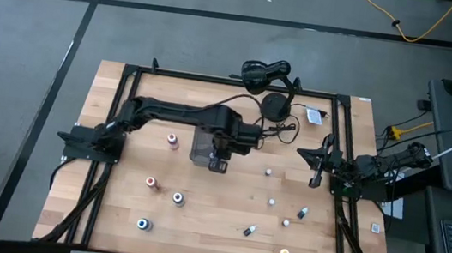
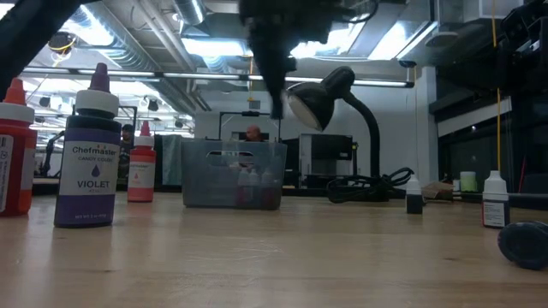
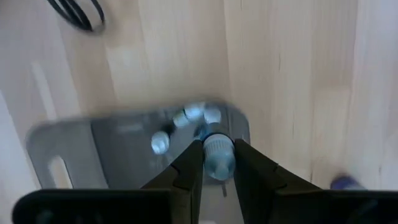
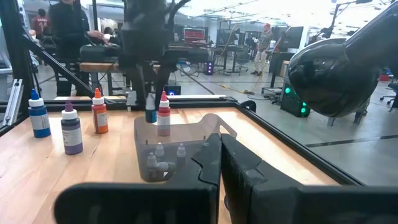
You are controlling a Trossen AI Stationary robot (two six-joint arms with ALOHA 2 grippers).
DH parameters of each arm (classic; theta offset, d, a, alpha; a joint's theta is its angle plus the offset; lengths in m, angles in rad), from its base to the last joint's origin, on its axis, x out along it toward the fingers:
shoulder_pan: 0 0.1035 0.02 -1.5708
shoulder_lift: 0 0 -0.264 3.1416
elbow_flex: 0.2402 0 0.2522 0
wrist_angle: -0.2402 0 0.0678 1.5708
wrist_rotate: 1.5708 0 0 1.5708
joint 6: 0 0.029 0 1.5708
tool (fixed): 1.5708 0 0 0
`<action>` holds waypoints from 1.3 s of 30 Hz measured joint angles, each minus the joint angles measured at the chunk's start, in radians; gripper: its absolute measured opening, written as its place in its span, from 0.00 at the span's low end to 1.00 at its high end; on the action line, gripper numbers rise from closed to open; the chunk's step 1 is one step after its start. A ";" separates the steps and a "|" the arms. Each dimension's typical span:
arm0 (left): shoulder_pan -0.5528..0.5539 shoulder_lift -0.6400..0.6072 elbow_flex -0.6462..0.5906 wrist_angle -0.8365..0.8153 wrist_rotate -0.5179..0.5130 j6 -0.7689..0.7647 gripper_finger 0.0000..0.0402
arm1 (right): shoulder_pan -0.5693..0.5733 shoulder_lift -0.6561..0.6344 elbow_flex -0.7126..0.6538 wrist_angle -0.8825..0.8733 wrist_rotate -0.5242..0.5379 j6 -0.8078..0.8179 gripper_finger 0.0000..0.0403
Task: Pick & Place food coloring
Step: Put the top small blue food coloring bottle into the gray transparent bin
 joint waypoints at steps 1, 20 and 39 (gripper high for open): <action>0.002 -0.020 -0.035 0.007 0.001 0.002 0.17 | 0.000 0.000 0.000 0.000 0.000 0.000 0.04; 0.126 -0.519 -0.638 0.218 -0.087 -0.110 0.17 | 0.000 0.000 0.000 0.000 0.000 0.000 0.04; 0.186 -0.659 -0.751 0.280 -0.211 -0.147 0.17 | 0.000 0.000 0.000 0.000 0.000 0.000 0.04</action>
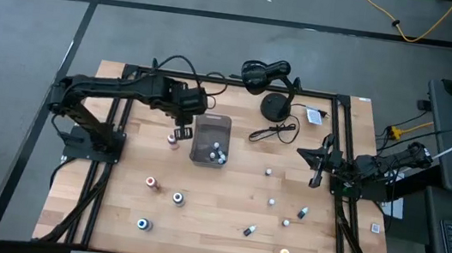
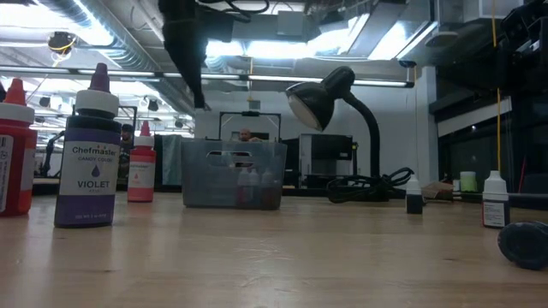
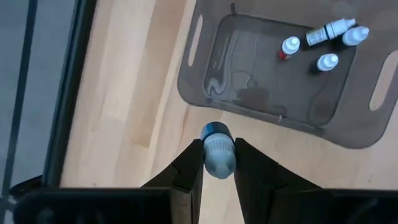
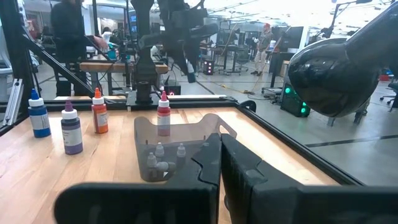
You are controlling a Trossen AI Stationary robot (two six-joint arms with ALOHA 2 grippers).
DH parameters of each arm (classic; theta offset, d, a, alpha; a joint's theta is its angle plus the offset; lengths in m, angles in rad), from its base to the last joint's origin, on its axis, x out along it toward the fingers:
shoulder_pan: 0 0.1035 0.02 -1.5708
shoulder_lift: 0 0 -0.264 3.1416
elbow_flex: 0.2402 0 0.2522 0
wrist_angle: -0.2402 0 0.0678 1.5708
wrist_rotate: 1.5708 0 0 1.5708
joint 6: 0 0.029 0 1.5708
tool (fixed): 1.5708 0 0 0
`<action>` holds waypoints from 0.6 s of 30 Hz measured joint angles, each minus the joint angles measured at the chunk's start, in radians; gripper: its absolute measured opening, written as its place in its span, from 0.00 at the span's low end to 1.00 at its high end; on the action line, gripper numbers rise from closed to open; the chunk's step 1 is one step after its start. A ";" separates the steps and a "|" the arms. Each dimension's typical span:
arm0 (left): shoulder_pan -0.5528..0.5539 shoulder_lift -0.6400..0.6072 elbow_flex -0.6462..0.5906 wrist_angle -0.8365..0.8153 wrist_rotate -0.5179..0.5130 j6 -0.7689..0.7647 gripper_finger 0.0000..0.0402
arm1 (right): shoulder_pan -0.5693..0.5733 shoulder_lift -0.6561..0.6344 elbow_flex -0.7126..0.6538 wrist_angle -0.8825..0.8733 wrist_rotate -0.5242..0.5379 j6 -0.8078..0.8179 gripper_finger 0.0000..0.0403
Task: Pick & Place food coloring
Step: Put the top small blue food coloring bottle into the gray transparent bin
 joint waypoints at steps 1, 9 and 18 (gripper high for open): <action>-0.003 0.005 0.000 0.010 0.002 -0.011 0.17 | 0.000 0.000 0.000 0.000 0.000 0.000 0.04; -0.004 0.117 0.036 0.012 0.020 -0.065 0.17 | 0.000 0.000 0.000 0.000 0.000 0.000 0.04; -0.026 0.312 0.217 0.007 0.021 -0.090 0.17 | 0.000 0.000 0.000 0.000 0.000 0.000 0.04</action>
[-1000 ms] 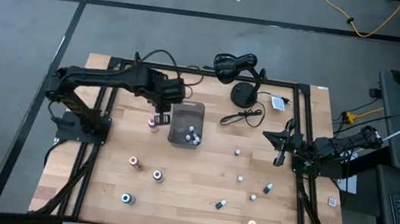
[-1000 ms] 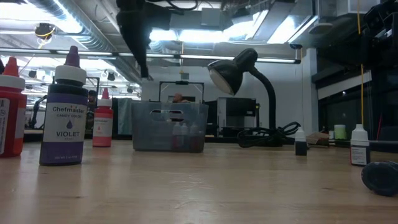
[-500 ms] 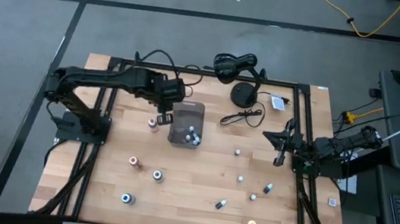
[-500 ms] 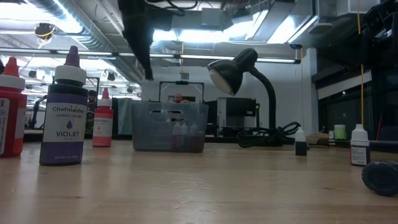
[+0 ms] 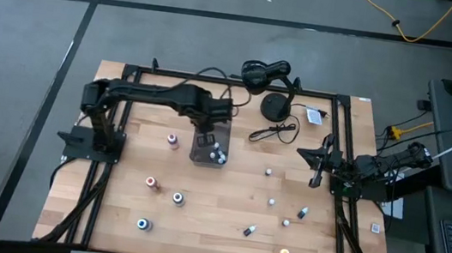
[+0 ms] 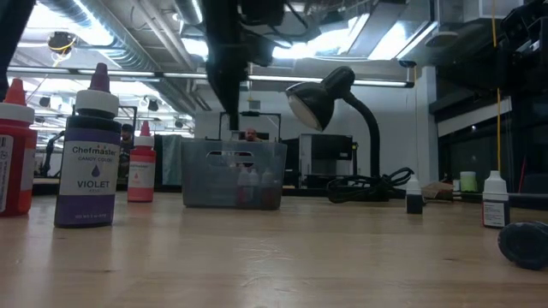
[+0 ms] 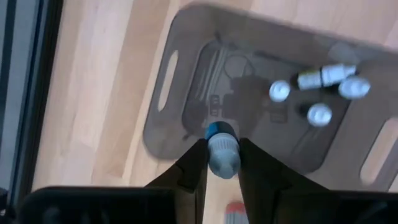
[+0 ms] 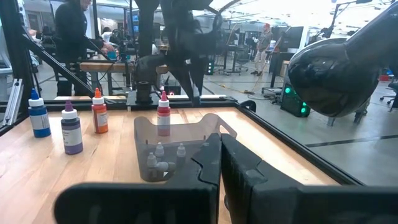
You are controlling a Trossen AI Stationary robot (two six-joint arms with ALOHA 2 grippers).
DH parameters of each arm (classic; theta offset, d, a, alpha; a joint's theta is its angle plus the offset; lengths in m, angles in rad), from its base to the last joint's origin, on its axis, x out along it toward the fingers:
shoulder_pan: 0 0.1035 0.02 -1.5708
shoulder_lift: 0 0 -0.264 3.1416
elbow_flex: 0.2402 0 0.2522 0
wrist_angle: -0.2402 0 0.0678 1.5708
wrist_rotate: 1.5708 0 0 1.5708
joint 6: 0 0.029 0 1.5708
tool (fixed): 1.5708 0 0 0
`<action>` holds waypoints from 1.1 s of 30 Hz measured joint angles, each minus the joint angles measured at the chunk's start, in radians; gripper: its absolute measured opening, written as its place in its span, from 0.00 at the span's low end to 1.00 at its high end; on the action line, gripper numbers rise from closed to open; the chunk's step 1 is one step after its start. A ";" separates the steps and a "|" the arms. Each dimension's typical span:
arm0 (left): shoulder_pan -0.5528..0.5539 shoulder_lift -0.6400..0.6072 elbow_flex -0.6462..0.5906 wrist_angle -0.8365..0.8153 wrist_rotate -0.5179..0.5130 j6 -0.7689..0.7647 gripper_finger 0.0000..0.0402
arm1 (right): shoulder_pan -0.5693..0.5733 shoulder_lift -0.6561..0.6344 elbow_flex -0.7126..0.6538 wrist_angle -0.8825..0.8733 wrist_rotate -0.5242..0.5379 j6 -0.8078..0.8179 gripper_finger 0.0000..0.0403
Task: Pick & Place food coloring
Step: Put the top small blue food coloring bottle into the gray transparent bin
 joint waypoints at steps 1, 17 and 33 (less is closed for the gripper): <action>-0.003 0.020 0.020 -0.003 0.000 0.000 0.17 | 0.000 0.000 0.000 0.000 0.000 0.000 0.04; -0.070 0.214 0.132 0.006 0.007 0.026 0.17 | 0.000 0.000 0.000 0.000 0.000 0.000 0.04; -0.076 0.255 0.099 0.134 -0.022 -0.015 0.17 | 0.000 0.000 0.000 0.000 0.000 0.000 0.04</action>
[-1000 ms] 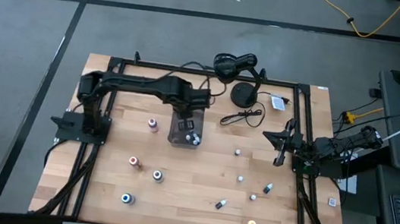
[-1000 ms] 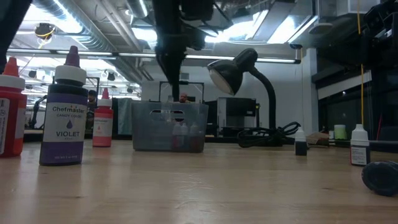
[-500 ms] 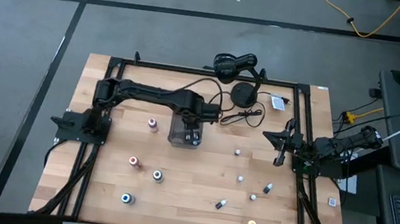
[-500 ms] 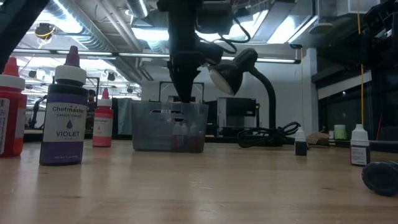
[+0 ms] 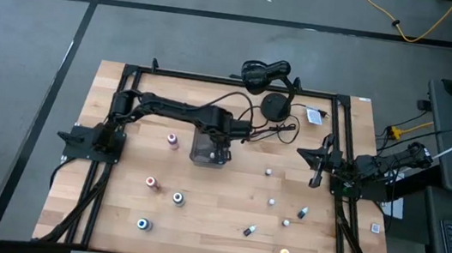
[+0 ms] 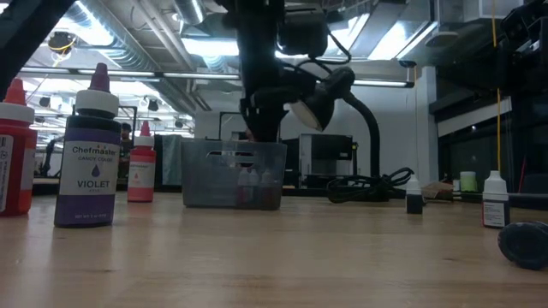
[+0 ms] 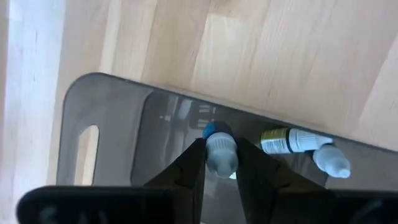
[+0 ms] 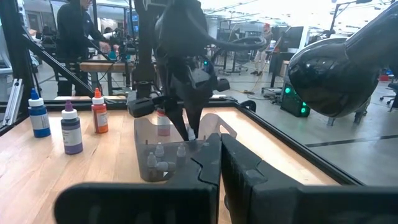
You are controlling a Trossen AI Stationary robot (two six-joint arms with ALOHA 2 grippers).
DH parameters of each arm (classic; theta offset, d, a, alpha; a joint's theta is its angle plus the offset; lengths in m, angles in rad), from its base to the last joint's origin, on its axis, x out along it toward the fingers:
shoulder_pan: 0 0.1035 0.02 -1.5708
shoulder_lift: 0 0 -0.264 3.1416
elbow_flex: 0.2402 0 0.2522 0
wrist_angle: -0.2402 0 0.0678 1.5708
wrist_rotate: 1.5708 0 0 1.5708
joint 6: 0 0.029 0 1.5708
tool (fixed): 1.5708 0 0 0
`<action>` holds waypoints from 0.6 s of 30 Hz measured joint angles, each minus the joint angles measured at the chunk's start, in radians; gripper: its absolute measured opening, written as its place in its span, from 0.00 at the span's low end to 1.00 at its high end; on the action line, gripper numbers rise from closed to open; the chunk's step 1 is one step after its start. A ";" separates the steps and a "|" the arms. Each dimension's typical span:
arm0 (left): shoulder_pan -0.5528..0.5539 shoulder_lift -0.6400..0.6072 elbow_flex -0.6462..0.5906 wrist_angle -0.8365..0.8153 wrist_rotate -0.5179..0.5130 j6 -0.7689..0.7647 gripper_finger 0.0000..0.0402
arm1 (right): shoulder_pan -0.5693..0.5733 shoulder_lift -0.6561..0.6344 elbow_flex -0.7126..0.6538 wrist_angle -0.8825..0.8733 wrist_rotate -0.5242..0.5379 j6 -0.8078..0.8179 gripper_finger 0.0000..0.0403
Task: Pick & Place food coloring
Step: Put the top small blue food coloring bottle into the gray transparent bin
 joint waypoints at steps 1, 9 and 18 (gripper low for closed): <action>0.000 0.000 -0.010 0.006 -0.004 0.000 0.17 | 0.000 0.000 0.000 0.000 0.000 0.000 0.04; 0.000 0.000 -0.068 0.059 -0.028 0.021 0.17 | 0.000 0.000 0.000 0.000 0.000 0.000 0.04; 0.004 -0.001 -0.127 0.108 -0.024 0.029 0.17 | 0.000 0.000 0.000 0.000 0.000 0.000 0.04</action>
